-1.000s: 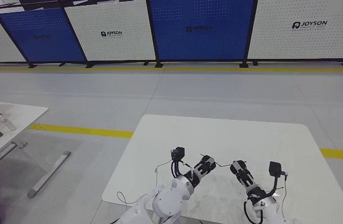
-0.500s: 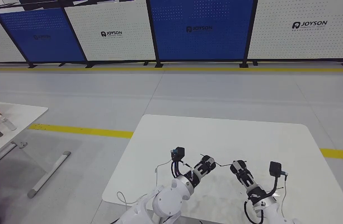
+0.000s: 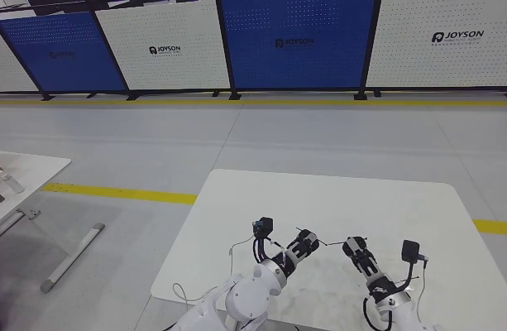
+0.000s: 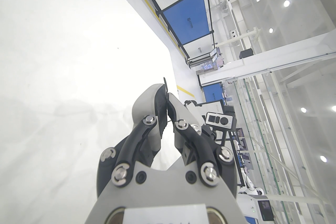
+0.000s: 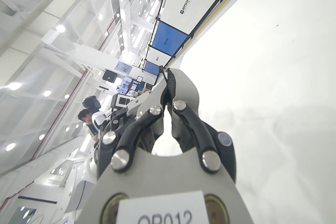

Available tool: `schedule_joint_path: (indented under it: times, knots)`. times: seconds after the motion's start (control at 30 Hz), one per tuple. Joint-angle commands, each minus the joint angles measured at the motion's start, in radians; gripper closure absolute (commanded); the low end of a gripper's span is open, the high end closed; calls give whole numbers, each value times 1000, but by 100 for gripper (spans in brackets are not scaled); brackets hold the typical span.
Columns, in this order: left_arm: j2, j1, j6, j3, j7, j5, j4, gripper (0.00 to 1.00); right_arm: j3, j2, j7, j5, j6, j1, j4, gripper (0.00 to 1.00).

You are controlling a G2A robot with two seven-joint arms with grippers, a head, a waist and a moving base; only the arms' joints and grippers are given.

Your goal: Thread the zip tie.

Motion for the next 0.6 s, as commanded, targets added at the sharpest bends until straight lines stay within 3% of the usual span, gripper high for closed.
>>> schedule_joint_path:
  times: [0.0, 0.57]
  knots:
    - [0, 0, 0, 0, 0, 0, 0, 100, -1, -1, 5, -3, 6, 2, -1, 100]
    - [0, 0, 0, 0, 0, 0, 0, 100, 12, -9, 28, -14, 26, -5, -14, 100]
